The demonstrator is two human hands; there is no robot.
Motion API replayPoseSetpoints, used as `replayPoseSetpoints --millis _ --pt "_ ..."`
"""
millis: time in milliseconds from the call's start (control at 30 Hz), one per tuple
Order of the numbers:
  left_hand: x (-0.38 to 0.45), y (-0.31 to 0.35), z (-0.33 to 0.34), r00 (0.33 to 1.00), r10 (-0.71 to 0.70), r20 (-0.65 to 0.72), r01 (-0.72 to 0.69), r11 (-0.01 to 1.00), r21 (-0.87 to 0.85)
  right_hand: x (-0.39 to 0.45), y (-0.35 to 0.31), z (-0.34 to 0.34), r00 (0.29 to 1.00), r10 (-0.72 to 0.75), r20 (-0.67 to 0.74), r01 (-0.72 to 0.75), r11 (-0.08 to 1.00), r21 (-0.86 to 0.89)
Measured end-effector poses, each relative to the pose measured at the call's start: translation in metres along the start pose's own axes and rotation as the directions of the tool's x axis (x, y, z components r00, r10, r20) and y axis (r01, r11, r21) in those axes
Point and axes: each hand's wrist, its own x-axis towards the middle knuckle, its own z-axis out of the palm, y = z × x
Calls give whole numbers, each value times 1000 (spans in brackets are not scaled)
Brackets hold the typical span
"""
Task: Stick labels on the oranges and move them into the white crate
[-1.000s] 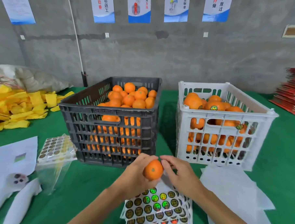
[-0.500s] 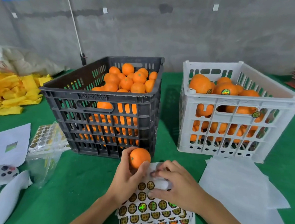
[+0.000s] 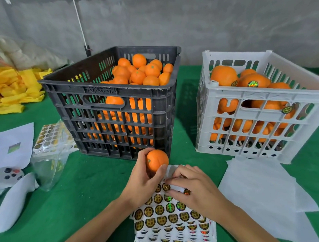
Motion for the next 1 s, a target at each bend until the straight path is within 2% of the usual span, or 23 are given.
replayPoseSetpoints --millis 133,233,300,433,500,567,633,700,800,1000 --pt "0 0 -1 1000 -4 -1 4 1000 19 -1 -3 0 990 -107 -95 98 991 -94" --pt "0 0 -1 1000 1 -1 0 1000 30 -2 -4 -2 980 -173 -94 159 977 -141" --pt "0 1 -1 1000 5 -2 -5 999 35 -3 -5 -1 985 -158 -75 149 982 -119" --pt "-1 2 -1 1000 12 0 -12 999 47 -7 -8 2 994 -80 -71 81 997 17" --pt "-1 2 -1 1000 25 5 -25 998 58 -10 -11 2 994 -11 -108 38 969 243" --pt "-1 3 -1 998 53 20 -55 996 75 -11 -15 -3 986 122 -116 -39 835 549" --pt "0 5 0 994 102 44 -106 989 103 -8 -18 -6 964 233 -131 -79 715 695" --pt "-1 6 1 986 147 75 -157 976 153 -6 -18 -7 946 299 -126 -117 676 727" --pt "-4 6 2 975 187 118 -207 959 194 -5 -19 -3 939 328 -108 -154 676 720" --pt "-2 5 2 980 177 87 -190 966 177 -6 -21 3 934 331 -136 -150 708 690"
